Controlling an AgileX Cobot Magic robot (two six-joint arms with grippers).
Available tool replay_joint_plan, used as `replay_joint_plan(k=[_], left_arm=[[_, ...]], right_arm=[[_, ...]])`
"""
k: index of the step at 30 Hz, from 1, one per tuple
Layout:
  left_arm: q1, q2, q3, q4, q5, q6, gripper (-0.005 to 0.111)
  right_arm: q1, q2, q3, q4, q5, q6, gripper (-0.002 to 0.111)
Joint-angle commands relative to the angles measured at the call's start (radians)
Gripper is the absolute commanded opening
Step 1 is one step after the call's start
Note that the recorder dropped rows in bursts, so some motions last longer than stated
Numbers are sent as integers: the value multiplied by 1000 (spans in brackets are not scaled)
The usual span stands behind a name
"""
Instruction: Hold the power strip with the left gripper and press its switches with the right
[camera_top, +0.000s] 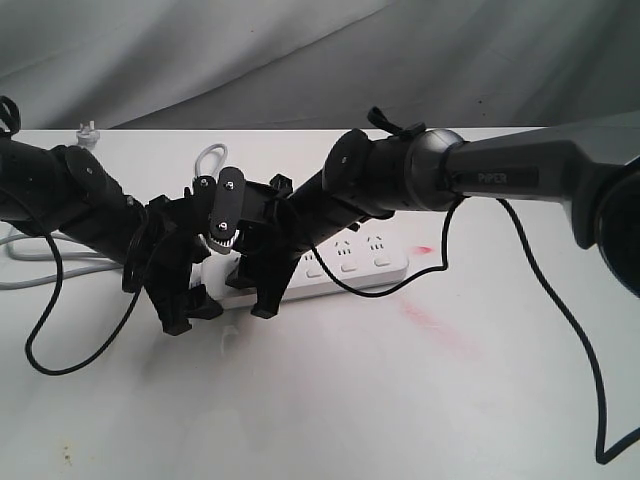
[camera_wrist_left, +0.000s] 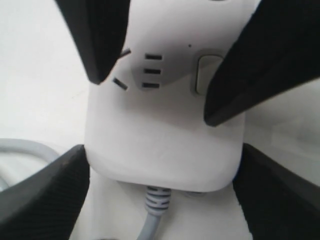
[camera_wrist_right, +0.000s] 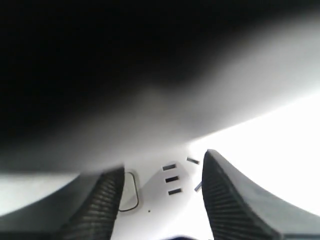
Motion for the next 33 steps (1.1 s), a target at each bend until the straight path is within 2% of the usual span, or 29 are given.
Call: replay_joint_plan(k=[1, 13, 23, 33], left_arm=[[2, 1, -2, 15, -21, 5, 65], [2, 1, -2, 15, -21, 5, 65], [2, 1, -2, 15, -21, 5, 65], [2, 1, -2, 15, -21, 1, 65]], right_arm=[[-20, 55, 30, -105, 27, -14, 47], [-24, 89, 30, -100, 13, 17, 47], [-48, -74, 30, -88, 29, 42, 47], [-69, -96, 30, -109, 45, 42, 47]])
